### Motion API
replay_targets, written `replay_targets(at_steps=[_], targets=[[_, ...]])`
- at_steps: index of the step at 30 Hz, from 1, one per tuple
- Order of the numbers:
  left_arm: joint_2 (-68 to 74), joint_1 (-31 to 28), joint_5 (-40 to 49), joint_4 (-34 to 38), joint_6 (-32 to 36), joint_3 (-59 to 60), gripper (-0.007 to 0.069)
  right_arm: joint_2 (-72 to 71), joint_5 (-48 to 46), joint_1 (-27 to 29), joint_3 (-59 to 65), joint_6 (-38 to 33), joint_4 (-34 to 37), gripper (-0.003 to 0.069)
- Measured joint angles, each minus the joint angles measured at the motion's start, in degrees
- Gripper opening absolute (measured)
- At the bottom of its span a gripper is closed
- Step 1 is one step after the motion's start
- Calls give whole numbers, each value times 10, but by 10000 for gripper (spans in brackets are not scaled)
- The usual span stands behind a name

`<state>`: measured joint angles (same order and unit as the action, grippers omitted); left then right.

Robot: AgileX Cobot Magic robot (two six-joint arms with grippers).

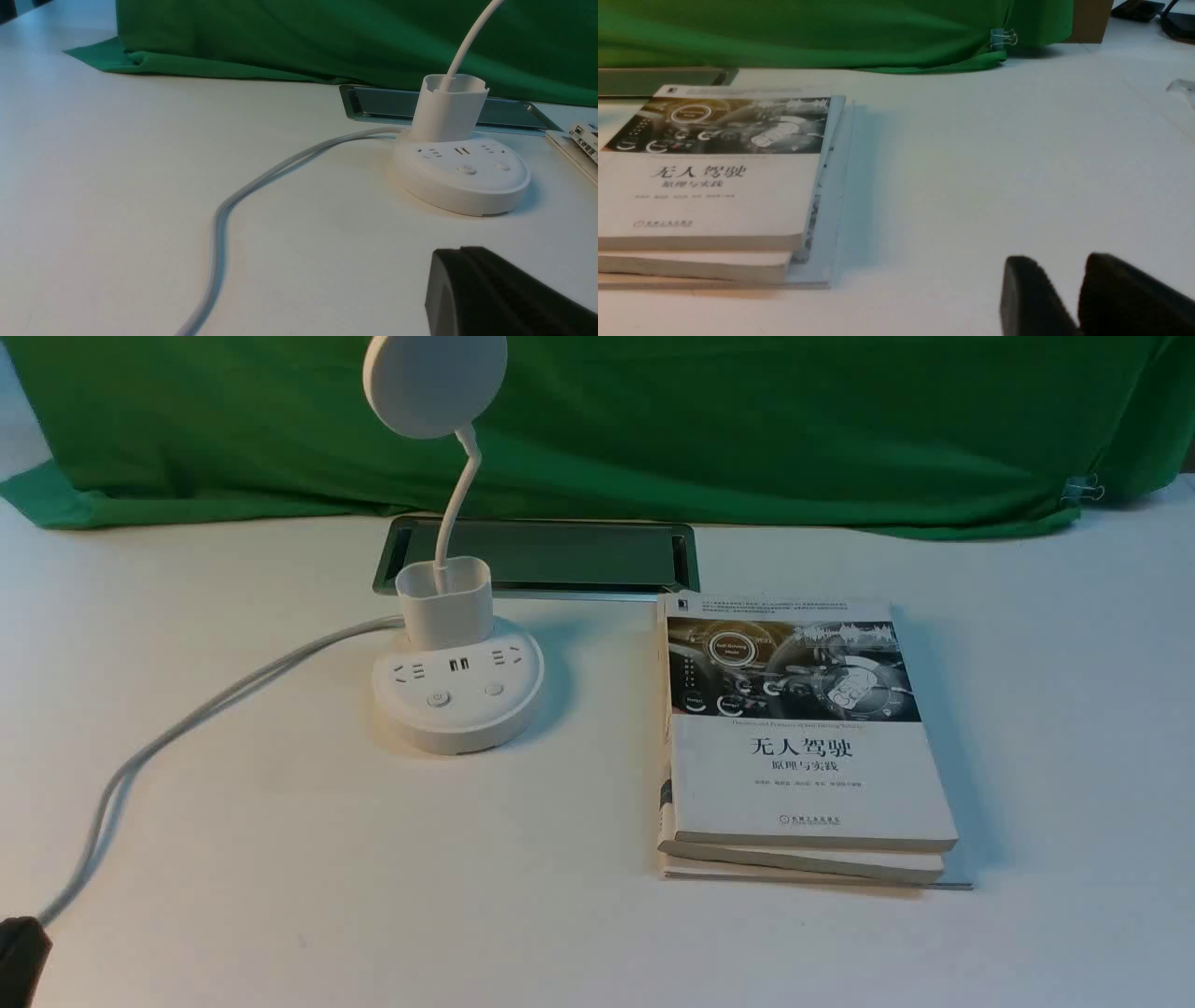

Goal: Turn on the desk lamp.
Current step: Use the left arm to press the button switch on the lamp holder

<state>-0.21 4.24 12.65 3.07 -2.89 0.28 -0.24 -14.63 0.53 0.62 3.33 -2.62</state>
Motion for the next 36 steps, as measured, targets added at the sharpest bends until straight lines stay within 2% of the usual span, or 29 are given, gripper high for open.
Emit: replay_targets(at_steps=[33, 36], targets=[[0, 0, -2, -14, 1, 0, 1, 0, 0, 0, 0, 0, 0, 238], [0, 0, -62, -31, 2, 0, 1, 0, 0, 0, 0, 0, 0, 238]])
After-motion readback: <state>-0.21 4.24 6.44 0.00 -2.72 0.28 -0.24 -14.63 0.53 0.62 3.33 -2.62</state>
